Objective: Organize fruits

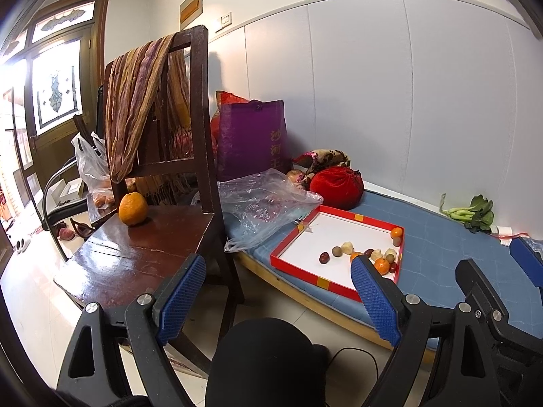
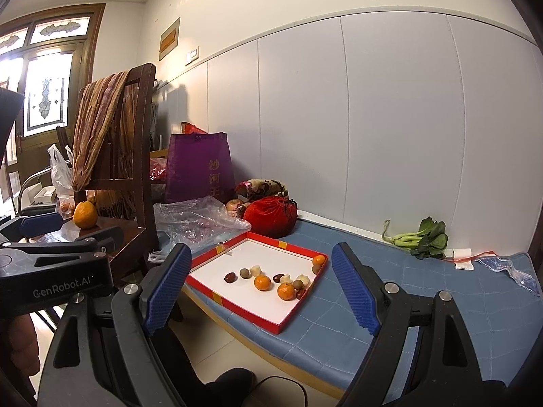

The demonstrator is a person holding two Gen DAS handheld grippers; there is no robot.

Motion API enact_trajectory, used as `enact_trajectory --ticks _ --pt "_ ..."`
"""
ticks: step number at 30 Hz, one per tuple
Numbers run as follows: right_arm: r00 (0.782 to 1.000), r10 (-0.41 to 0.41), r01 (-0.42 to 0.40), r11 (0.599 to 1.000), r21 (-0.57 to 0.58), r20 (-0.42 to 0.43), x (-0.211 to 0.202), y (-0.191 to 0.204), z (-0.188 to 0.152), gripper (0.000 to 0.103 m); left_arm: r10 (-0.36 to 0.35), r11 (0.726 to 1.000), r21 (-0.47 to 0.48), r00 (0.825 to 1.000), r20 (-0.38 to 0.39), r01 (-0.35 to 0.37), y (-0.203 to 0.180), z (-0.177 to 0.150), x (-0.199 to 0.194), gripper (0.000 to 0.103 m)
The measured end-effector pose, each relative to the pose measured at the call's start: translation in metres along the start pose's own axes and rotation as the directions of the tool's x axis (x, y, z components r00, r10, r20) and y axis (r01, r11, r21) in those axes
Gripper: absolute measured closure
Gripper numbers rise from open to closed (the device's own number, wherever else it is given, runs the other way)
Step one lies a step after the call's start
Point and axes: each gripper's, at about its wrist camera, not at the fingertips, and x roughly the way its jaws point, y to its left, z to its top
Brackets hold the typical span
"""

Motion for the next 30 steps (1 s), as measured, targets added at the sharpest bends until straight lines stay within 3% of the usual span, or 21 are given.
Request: enact_trajectory --ticks 30 --pt "1.0 -0.009 0.009 1.0 0.011 0.002 0.0001 0.0008 -0.0017 0.018 -0.006 1.0 0.001 1.0 -0.013 0.006 0.0014 -0.004 0.0043 0.014"
